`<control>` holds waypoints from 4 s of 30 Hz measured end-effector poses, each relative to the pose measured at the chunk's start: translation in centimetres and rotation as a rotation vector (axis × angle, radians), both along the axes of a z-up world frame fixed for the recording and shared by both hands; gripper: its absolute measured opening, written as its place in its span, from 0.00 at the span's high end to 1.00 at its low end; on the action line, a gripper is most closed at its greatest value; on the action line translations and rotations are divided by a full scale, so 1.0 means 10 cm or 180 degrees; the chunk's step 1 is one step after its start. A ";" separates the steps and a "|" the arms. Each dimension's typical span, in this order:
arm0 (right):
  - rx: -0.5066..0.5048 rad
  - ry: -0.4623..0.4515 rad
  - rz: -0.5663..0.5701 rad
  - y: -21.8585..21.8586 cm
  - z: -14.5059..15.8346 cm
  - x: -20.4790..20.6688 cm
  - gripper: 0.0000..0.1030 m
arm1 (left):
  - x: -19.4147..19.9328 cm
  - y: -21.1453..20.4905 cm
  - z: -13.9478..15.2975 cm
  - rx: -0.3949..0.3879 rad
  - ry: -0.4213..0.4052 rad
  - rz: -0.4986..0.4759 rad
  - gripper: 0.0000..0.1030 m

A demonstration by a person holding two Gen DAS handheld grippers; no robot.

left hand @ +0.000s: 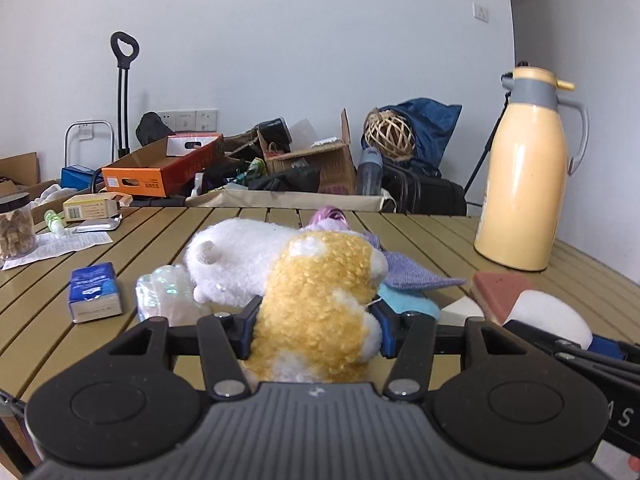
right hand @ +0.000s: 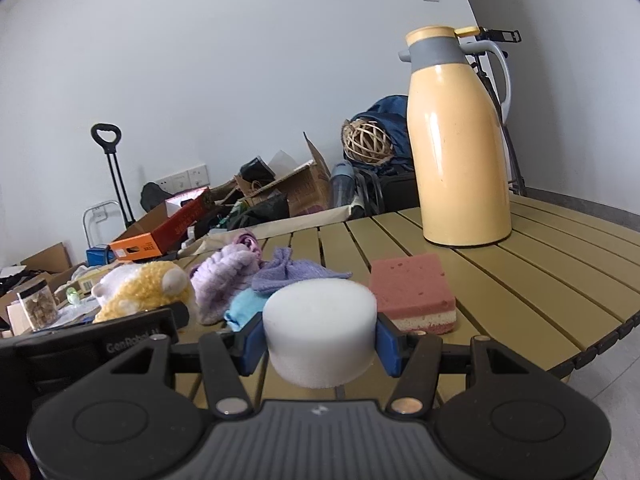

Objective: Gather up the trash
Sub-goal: 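Lift both held items off the table and carry them toward the black bin, then lower the foam cylinder over the bin and open the right gripper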

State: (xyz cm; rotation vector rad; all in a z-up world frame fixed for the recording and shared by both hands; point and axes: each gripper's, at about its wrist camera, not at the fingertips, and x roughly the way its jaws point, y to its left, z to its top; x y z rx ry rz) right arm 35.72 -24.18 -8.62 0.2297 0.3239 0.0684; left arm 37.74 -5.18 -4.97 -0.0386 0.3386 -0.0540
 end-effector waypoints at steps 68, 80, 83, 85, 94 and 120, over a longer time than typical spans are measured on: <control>-0.0570 0.1444 0.1047 0.57 -0.65 -1.93 0.48 | -2.24 0.55 -0.72 0.0402 0.1353 -0.0060 0.47; -0.0581 0.1780 0.1063 0.65 -0.96 -1.86 0.48 | -2.12 0.65 -1.04 0.0399 0.1712 0.0041 0.47; -0.0593 0.1811 0.1062 0.67 -1.00 -1.82 0.48 | -2.09 0.70 -1.09 0.0341 0.1786 0.0086 0.47; -0.0610 0.1829 0.1067 0.69 -1.02 -1.81 0.48 | -2.07 0.71 -1.11 0.0349 0.1799 0.0108 0.47; -0.0652 0.1816 0.1089 0.78 -1.03 -1.60 0.48 | -1.92 0.86 -1.18 0.0267 0.1925 0.0274 0.47; -0.0826 0.1896 0.1256 1.36 -1.16 -0.47 0.48 | -1.39 1.13 -1.19 0.0142 0.1979 0.0589 0.47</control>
